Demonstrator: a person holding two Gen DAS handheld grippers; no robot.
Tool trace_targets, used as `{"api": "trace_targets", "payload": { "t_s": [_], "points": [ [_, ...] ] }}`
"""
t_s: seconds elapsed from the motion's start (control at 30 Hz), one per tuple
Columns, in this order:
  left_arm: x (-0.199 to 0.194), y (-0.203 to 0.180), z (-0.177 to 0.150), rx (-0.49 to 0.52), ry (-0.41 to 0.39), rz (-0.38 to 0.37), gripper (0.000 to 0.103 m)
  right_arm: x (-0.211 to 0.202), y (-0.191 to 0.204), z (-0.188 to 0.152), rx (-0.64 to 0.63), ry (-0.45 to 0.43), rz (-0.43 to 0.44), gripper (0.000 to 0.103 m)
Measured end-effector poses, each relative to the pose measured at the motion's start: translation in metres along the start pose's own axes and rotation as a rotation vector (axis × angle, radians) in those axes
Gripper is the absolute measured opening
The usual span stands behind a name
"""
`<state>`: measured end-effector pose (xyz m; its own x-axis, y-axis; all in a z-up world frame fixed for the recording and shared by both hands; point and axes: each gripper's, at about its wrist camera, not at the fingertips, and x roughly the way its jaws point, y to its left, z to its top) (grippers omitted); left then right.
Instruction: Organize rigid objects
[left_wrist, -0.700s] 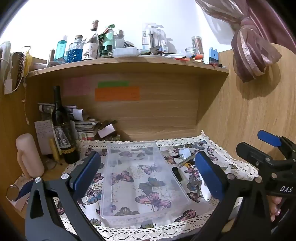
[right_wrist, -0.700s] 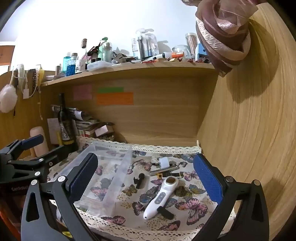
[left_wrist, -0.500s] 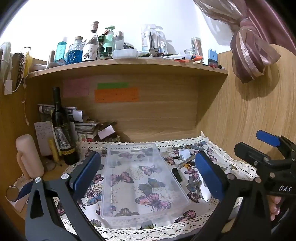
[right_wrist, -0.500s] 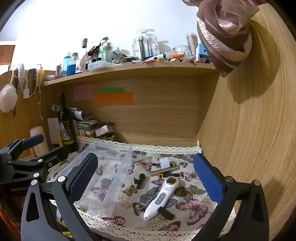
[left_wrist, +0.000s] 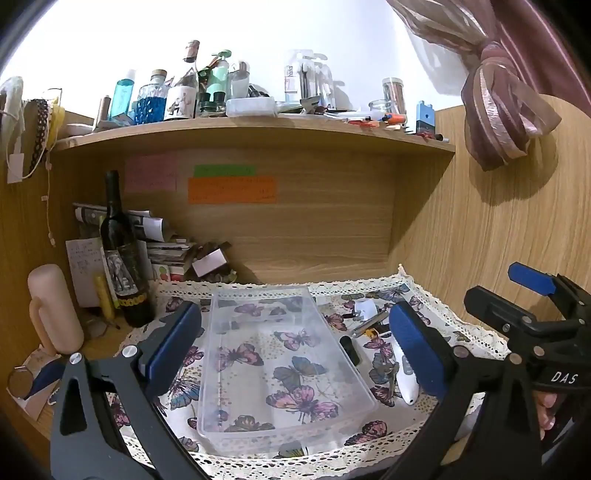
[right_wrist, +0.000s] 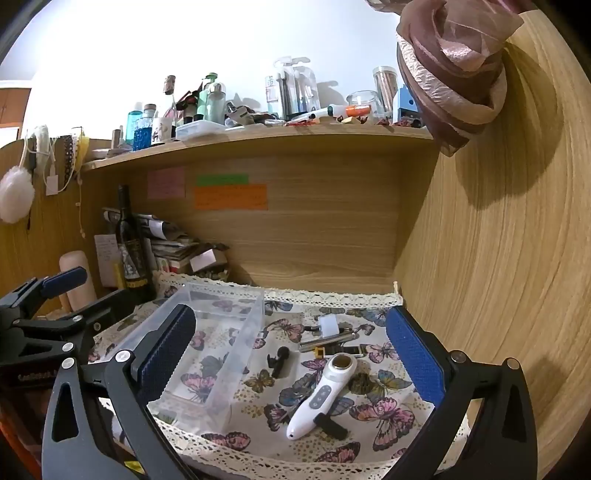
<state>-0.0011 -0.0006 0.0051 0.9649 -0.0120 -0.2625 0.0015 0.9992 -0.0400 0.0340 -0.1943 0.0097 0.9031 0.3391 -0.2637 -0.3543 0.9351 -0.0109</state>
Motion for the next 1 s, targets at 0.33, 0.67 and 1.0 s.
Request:
{"api": "trace_targets", "payload": {
  "t_s": [0.33, 0.67, 1.0],
  "points": [
    [0.0013, 0.001, 0.0004, 0.0, -0.004, 0.001, 0.103, -0.0005, -0.0009, 0.0012, -0.002, -0.001, -0.001, 0.103],
    [-0.0005, -0.0007, -0.0001, -0.001, -0.017, -0.004, 0.103, 0.0006, 0.0006, 0.0008, -0.005, -0.002, -0.002, 0.103],
    [-0.0013, -0.0015, -0.0005, 0.002, -0.021, -0.007, 0.103, 0.0002, 0.0019, 0.0017, -0.007, -0.002, -0.002, 0.103]
  ]
}}
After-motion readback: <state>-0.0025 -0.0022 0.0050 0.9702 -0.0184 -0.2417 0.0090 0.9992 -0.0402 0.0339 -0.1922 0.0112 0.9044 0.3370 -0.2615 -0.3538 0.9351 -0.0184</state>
